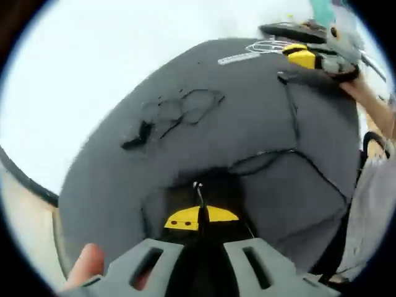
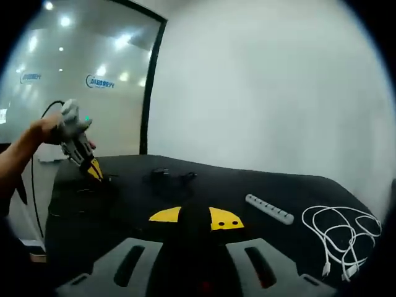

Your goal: Grab the wires, straighten them and put them on the rack

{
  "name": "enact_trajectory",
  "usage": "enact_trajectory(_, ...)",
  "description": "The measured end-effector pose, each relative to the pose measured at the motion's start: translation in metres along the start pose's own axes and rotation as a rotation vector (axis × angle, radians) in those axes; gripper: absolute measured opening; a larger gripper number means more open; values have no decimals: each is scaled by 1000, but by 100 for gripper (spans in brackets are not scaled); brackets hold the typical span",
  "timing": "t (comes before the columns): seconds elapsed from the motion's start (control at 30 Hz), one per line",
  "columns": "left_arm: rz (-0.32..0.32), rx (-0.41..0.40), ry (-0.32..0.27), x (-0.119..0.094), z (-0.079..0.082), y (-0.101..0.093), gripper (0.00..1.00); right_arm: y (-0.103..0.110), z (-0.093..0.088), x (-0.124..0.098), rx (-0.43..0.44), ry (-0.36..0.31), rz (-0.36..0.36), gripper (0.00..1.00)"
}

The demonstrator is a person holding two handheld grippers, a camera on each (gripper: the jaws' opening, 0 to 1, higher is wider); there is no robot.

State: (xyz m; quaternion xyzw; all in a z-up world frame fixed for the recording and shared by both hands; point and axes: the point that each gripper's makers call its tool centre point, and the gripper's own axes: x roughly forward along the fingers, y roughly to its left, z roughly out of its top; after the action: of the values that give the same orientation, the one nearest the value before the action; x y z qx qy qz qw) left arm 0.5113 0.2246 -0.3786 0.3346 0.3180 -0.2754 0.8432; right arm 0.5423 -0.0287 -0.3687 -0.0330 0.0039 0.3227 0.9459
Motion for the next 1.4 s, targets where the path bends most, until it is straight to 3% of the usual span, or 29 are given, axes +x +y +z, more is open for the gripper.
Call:
enact_trajectory(0.07,-27,-1,-112,-43,21,-3,1,1,1,0,-2,-5,5,13)
enact_trajectory(0.13,-29,-59,-225,-73,38,1,0,3,2,0,-1,-8,15,13)
enact_trajectory(0.23,-85,-86,-310,-104,50,-2,0,10,2,1,-5,-8,44,13)
enact_trajectory(0.33,-156,24,-206,-94,38,-24,1,17,2,4,-29,-3,67,13)
enact_trajectory(0.4,-169,21,-155,-71,39,-36,1,33,12,3,0,-40,124,13)
enact_trajectory(0.43,-165,13,-132,-63,39,-39,0,49,17,0,81,-37,188,13)
enact_trajectory(0.47,-149,18,-112,-56,38,-41,0,80,18,-8,214,39,312,18)
enact_trajectory(0.5,-133,26,-97,-50,38,-40,0,109,28,-15,353,72,395,30)
enact_trajectory(0.57,-123,21,-87,-46,41,-43,1,155,56,-24,499,46,553,58)
enact_trajectory(0.6,-122,41,-83,-44,43,-46,1,178,59,-25,519,78,594,58)
enact_trajectory(0.67,-122,53,-75,-42,48,-53,0,194,53,-9,353,78,525,44)
enact_trajectory(0.7,-125,71,-67,-41,50,-56,0,193,45,11,201,67,451,43)
enact_trajectory(0.73,-126,89,-65,-41,53,-59,0,199,35,22,163,105,453,43)
enact_trajectory(0.77,-125,90,-68,-41,55,-61,1,211,28,26,201,156,503,38)
enact_trajectory(0.8,-123,90,-70,-41,57,-63,1,219,25,27,296,213,558,30)
enact_trajectory(0.83,-128,92,-69,-41,56,-66,1,219,19,29,339,277,565,10)
enact_trajectory(0.87,-133,95,-67,-41,54,-68,1,208,18,30,303,280,540,2)
enact_trajectory(0.9,-136,83,-68,-42,51,-67,1,196,27,31,293,243,498,1)
enact_trajectory(0.97,-184,14,-51,-42,42,-78,1,185,51,25,242,158,525,1)
enact_trajectory(1.03,-194,87,-76,-42,38,-82,1,167,70,24,236,96,483,1)
enact_trajectory(1.1,-207,68,-74,-43,34,-87,1,147,83,28,244,47,421,1)
enact_trajectory(1.13,-217,76,-95,-46,36,-89,1,133,73,34,228,88,356,1)
enact_trajectory(1.2,-223,60,-186,-55,53,-87,1,111,36,47,98,178,254,1)
enact_trajectory(1.23,-239,57,-250,-65,66,-88,1,101,3,52,29,268,221,4)
enact_trajectory(1.27,-262,27,-384,-83,91,-86,1,98,-17,50,6,307,224,10)
enact_trajectory(1.33,-304,-91,-598,-119,132,-77,1,99,-20,43,51,264,251,21)
enact_trajectory(1.4,-317,-142,-805,-154,168,-60,1,97,-6,33,106,183,258,25)
